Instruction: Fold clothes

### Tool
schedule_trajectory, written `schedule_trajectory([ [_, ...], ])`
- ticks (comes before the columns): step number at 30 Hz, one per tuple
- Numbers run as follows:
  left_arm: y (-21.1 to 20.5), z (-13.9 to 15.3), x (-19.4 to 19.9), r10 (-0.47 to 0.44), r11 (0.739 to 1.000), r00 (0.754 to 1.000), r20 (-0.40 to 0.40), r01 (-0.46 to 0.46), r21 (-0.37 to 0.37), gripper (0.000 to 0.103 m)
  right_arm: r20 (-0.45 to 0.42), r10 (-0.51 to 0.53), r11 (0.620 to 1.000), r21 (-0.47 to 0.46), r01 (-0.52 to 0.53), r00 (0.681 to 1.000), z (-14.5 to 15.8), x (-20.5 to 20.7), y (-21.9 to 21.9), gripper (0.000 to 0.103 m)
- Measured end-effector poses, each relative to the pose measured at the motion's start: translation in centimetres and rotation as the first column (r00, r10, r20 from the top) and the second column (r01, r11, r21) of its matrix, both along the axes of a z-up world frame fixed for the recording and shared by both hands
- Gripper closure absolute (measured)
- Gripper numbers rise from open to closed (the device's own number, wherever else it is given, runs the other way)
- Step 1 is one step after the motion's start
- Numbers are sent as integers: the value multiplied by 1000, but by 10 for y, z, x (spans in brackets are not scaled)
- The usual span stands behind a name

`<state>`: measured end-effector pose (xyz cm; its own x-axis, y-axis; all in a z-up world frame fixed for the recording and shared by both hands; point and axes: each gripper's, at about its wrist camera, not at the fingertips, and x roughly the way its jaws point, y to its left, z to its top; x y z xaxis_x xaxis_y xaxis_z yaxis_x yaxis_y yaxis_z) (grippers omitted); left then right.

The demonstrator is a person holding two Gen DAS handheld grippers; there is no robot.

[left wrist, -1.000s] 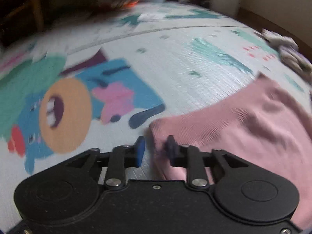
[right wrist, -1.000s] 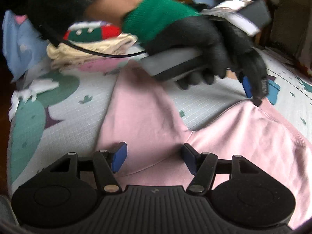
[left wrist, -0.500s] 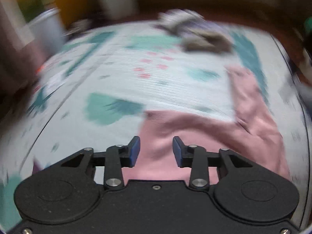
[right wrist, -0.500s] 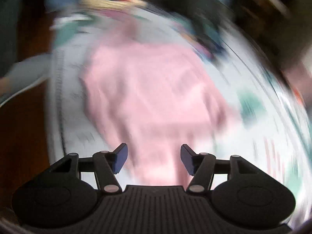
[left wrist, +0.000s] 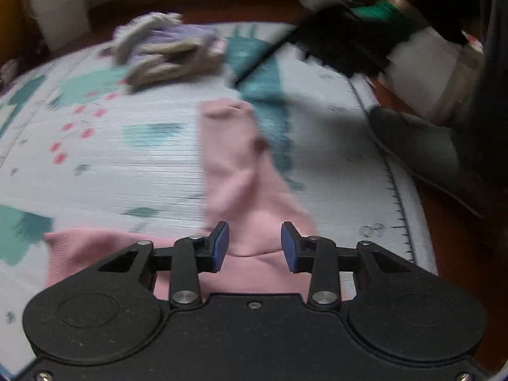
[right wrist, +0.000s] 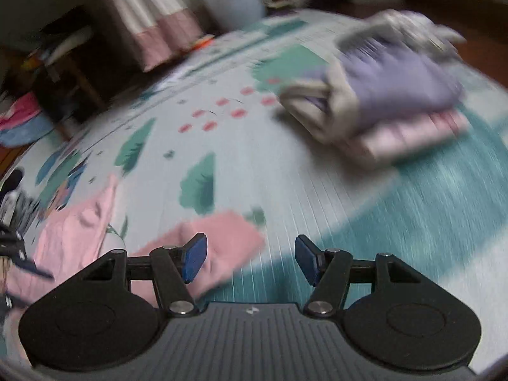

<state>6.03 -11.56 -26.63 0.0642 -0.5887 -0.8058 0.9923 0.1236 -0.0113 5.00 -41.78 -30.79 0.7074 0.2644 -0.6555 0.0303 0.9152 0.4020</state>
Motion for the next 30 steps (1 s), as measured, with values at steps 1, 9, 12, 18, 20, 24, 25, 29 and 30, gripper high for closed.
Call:
schedule_trajectory([
  [1, -3, -6, -2, 15, 1000, 1000, -21, -15, 1, 68, -7, 20, 1000, 8, -20, 1000, 1, 7, -3, 41],
  [9, -11, -32, -9, 36, 999, 999, -25, -35, 39, 68, -49, 207, 978, 16, -206, 977, -2, 49, -12, 46],
  [12, -9, -36, -8, 39, 999, 999, -30, -38, 33, 68, -72, 276, 961, 34, -275, 958, -3, 55, -8, 72],
  [18, -9, -41, -10, 51, 998, 998, -28, -50, 33, 68, -135, 125, 992, 11, -125, 983, 11, 56, -17, 95],
  [20, -9, -42, -13, 50, 998, 999, -20, -49, 26, 67, -201, 37, 996, -70, -52, 979, 8, 61, -23, 100],
  [24, -7, -43, -12, 53, 999, 998, -32, -52, 12, 66, -215, -13, 999, -47, 3, 977, 15, 65, -37, 93],
  [25, -7, -43, -11, 54, 999, 998, -33, -54, 9, 65, -183, -19, 995, -96, 1, 983, 21, 61, -34, 92],
  [29, -8, -35, -10, 57, 998, 997, -51, -57, -2, 65, -47, 168, 957, -233, -174, 985, 47, 35, 10, 92],
  [30, -6, -31, -10, 62, 998, 997, -52, -63, -25, 65, -31, 259, 936, -237, -258, 965, 51, 26, 29, 92],
])
